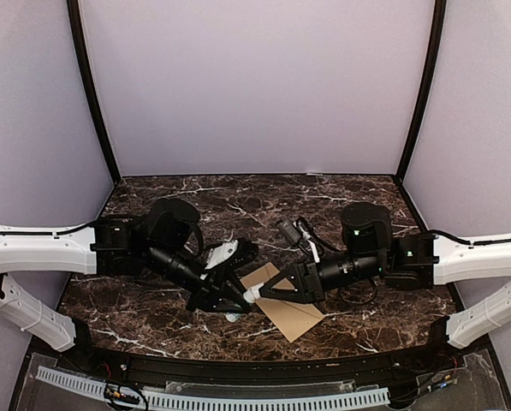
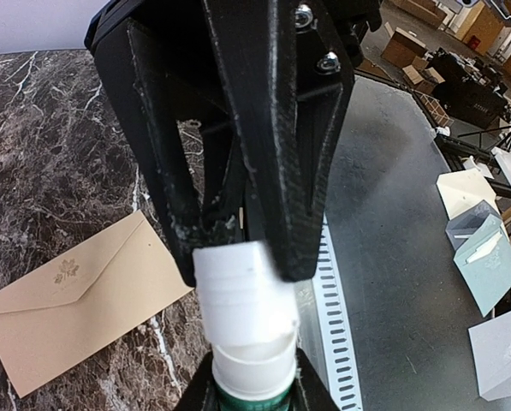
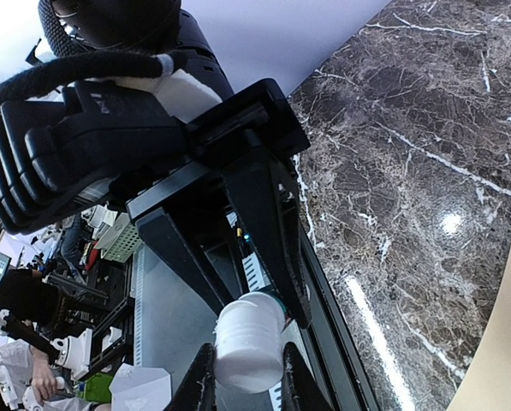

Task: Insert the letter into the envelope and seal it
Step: Close the solid glue cap on the solid glue.

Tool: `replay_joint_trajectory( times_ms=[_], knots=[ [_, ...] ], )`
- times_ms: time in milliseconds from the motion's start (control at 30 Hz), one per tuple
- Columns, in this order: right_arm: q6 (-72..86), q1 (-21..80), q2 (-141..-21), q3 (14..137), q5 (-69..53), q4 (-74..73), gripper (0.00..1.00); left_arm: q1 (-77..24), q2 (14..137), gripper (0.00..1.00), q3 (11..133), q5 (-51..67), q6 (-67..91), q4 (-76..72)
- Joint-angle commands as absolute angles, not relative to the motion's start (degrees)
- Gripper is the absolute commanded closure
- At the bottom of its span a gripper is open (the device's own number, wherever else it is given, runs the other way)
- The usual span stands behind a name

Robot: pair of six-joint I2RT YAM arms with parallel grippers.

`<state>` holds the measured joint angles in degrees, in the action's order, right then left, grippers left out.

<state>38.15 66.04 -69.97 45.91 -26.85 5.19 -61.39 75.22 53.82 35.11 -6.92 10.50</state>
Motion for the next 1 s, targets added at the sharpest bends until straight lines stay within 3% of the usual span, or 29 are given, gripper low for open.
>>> replay_joint_trajectory(
  times_ms=[0, 967],
  knots=[
    [37.36, 67.06, -70.48, 46.82, -28.47, 7.43, 0.89, -61.61, 75.34, 1.0, 53.25, 36.1, -7.82, 11.22],
    [34.06, 70.35, -75.41, 51.42, -26.95, 0.76, 0.92, -61.61, 76.95, 1.0, 53.96, 36.38, -7.87, 12.29]
  ],
)
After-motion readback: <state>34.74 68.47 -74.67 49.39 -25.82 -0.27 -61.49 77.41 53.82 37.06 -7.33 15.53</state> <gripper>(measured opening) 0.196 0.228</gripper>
